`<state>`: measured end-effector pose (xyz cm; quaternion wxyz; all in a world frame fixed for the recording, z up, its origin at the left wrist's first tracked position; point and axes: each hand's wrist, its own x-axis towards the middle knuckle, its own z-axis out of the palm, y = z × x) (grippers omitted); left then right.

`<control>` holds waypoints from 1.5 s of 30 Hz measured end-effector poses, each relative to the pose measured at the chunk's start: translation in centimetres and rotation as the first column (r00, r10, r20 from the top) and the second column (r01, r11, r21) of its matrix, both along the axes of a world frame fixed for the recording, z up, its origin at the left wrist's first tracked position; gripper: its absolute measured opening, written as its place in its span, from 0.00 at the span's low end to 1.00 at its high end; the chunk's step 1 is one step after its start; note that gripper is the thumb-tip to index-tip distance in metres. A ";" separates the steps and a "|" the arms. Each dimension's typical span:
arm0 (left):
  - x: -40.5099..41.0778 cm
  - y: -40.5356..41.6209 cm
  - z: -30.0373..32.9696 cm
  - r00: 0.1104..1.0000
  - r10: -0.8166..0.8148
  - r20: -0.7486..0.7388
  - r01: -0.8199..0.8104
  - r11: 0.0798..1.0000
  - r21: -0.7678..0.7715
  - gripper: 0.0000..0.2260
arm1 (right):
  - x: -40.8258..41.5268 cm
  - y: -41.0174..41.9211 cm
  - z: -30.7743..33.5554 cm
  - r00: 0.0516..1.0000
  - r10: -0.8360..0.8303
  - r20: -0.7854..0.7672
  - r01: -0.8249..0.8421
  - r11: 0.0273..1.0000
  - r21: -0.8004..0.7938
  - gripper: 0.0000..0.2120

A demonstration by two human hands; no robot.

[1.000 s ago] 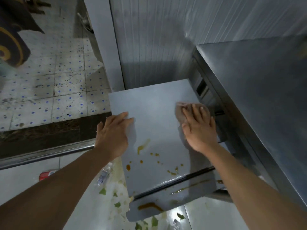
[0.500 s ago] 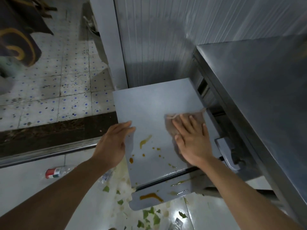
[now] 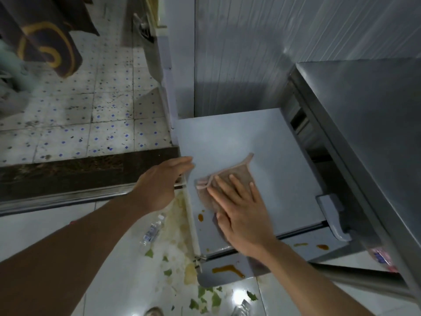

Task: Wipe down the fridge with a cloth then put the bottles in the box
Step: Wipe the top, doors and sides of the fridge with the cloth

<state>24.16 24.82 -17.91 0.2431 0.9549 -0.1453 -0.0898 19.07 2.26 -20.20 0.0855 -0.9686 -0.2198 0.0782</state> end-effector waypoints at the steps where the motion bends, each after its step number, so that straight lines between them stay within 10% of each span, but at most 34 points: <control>1: 0.1 0.3 0.0 1.000 -0.011 -0.007 0.011 1.000 -0.008 0.36 | 1.6 0.3 -0.1 1.000 -0.017 0.006 0.017 1.000 -0.022 0.26; 20: 2.2 5.4 0.4 0.984 -0.037 -0.173 0.032 0.999 -0.033 0.34 | 2.5 10.7 0.7 0.980 -0.196 -0.019 0.194 0.979 -0.058 0.28; 35: -2.6 0.8 0.8 0.998 -0.051 0.021 0.053 0.996 -0.069 0.34 | -5.0 4.4 0.6 0.998 -0.058 0.037 0.056 0.997 0.057 0.23; 45: -4.4 -3.1 -0.1 0.994 0.057 0.091 -0.058 0.998 0.002 0.30 | 3.1 -8.0 -0.1 0.831 -0.554 0.053 0.554 0.815 -0.171 0.28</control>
